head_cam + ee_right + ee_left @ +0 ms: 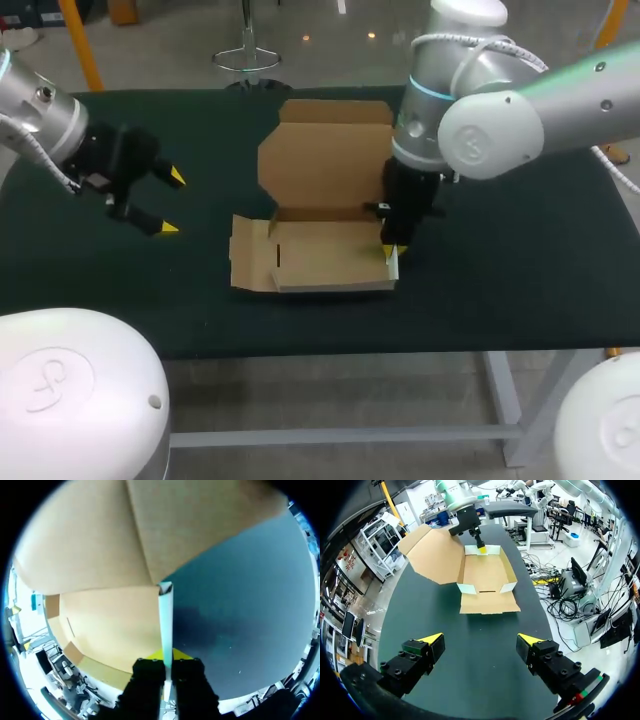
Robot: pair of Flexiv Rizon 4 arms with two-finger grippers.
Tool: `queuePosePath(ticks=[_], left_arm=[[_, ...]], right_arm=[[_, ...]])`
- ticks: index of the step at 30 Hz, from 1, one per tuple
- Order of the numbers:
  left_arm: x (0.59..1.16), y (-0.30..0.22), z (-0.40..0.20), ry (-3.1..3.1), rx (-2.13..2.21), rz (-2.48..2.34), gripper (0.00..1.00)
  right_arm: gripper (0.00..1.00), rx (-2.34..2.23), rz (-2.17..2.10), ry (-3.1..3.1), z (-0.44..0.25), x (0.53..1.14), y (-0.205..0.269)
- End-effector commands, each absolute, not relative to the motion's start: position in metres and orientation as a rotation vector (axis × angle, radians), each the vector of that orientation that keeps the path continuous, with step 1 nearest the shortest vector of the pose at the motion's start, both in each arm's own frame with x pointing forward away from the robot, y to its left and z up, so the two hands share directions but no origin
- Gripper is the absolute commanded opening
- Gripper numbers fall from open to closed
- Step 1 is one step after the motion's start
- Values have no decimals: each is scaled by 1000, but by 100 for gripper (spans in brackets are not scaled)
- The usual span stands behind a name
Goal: Assemble the packaging by folding the flat box into shape, placing the metal phone stand inside, and closing the box properly
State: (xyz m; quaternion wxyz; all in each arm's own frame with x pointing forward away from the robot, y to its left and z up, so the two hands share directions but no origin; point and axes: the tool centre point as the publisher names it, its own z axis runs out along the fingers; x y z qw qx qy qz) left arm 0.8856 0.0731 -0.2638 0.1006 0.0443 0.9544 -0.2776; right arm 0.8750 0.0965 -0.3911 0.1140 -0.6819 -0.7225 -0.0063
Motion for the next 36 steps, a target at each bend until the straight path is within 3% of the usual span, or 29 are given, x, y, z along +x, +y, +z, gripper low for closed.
queuePosePath(ticks=[1,36], left_arm=[[888,73,-266,2824,134,-814,100],[895,78,-286,2894,40,-762,100]], right_arm=[[0,-1904,196,-2045,-388,880,100],[0,-1892,304,-1999,-400,882,105]])
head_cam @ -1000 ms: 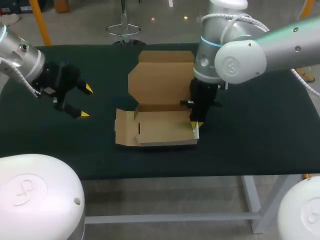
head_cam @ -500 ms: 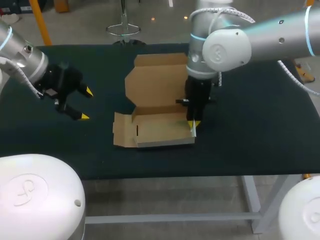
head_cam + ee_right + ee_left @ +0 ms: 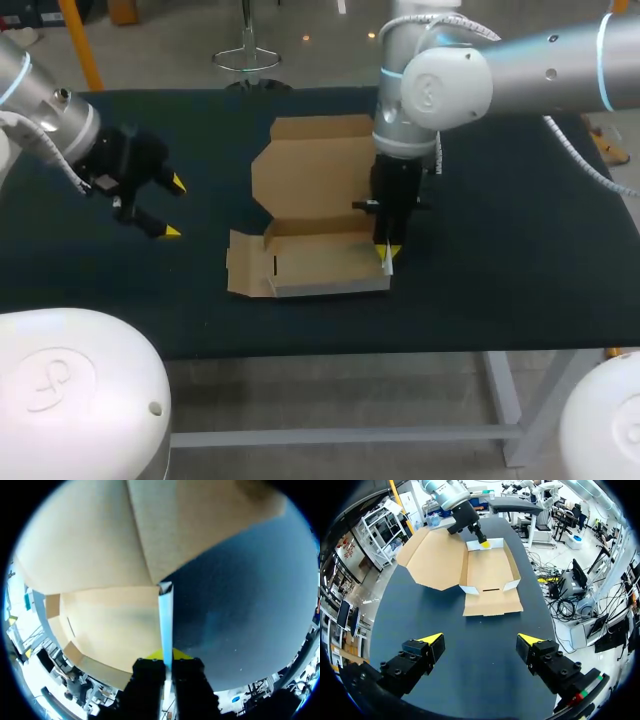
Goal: Assemble the packaging by folding the flat box into shape, placing the metal phone stand inside, and closing the box properly
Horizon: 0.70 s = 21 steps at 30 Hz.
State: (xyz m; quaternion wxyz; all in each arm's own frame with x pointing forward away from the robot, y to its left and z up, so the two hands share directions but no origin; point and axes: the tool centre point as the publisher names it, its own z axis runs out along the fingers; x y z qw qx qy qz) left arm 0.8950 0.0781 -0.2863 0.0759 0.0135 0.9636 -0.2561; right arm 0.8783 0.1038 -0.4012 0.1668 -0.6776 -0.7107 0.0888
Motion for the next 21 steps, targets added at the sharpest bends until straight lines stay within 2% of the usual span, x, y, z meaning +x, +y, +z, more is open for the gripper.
queuePosePath(ticks=[1,21], left_arm=[[895,78,-286,2894,40,-762,100],[895,78,-286,2894,40,-762,100]], right_arm=[[0,-1890,305,-1999,-400,882,105],[0,-1889,319,-2001,-407,872,109]])
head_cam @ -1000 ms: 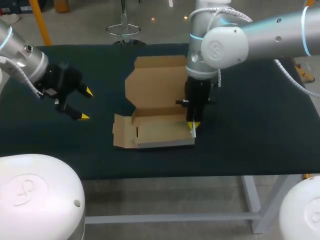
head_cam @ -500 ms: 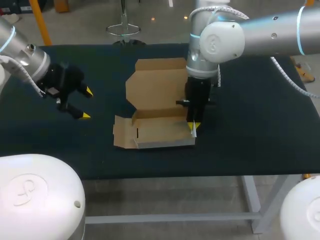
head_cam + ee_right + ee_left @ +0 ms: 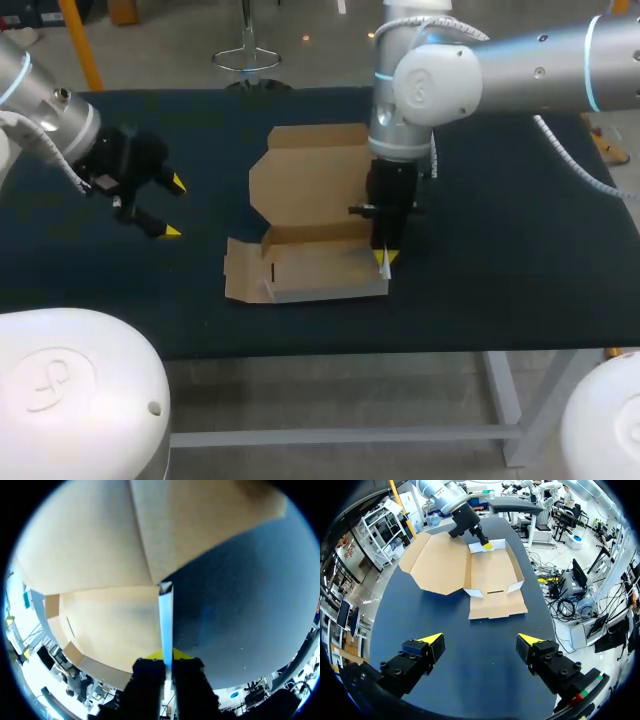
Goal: Assemble the packaging by folding the flat box into shape, placing the metal phone stand inside, and closing the box properly
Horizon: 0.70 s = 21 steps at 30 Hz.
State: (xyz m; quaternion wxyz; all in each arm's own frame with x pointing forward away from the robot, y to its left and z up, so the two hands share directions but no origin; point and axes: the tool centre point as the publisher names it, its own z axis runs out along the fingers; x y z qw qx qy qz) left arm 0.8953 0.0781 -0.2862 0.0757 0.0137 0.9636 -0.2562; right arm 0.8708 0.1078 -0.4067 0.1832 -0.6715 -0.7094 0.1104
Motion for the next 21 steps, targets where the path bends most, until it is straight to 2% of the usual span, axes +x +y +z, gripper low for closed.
queuePosePath(ticks=[1,21], left_arm=[[895,78,-286,2894,40,-762,100],[895,78,-286,2894,40,-762,100]], right_arm=[[0,-1888,319,-2002,-407,872,109],[0,-1892,336,-2011,-407,871,113]])
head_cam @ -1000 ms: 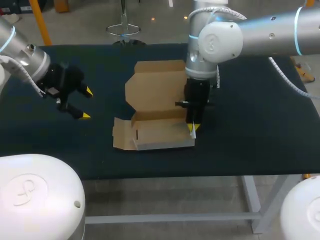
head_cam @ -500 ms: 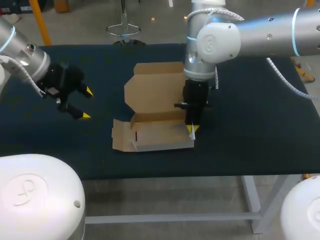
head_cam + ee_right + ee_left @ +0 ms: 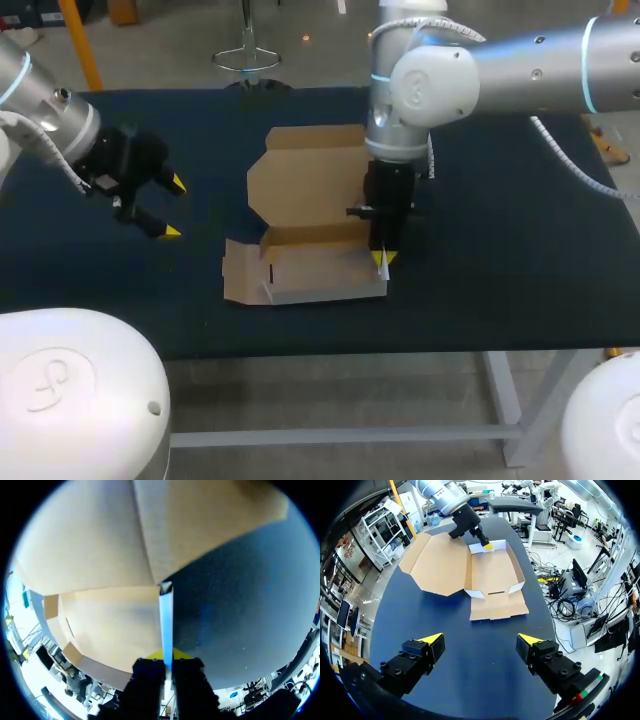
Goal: Assemble the packaging by folding the flat box into shape, placing the metal phone stand inside, and closing the box properly
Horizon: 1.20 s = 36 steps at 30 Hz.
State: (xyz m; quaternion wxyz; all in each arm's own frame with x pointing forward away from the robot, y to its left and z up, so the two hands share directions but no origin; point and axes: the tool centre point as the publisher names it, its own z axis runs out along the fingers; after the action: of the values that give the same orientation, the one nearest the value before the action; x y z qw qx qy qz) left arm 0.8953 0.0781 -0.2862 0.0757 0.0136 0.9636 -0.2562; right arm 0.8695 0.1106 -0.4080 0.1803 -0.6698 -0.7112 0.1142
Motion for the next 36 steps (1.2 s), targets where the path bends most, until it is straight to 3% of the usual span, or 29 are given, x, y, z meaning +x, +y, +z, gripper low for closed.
queuePosePath(ticks=[1,18,24,36], left_arm=[[895,78,-286,2894,40,-762,100],[895,78,-286,2894,40,-762,100],[895,78,-286,2894,40,-762,100],[895,78,-286,2894,40,-762,100]], right_arm=[[0,-1894,336,-2010,-406,871,113],[5,-1931,276,-2017,-410,866,111],[13,-1962,254,-2028,-410,865,113],[4,-2038,179,-2064,-411,867,111]])
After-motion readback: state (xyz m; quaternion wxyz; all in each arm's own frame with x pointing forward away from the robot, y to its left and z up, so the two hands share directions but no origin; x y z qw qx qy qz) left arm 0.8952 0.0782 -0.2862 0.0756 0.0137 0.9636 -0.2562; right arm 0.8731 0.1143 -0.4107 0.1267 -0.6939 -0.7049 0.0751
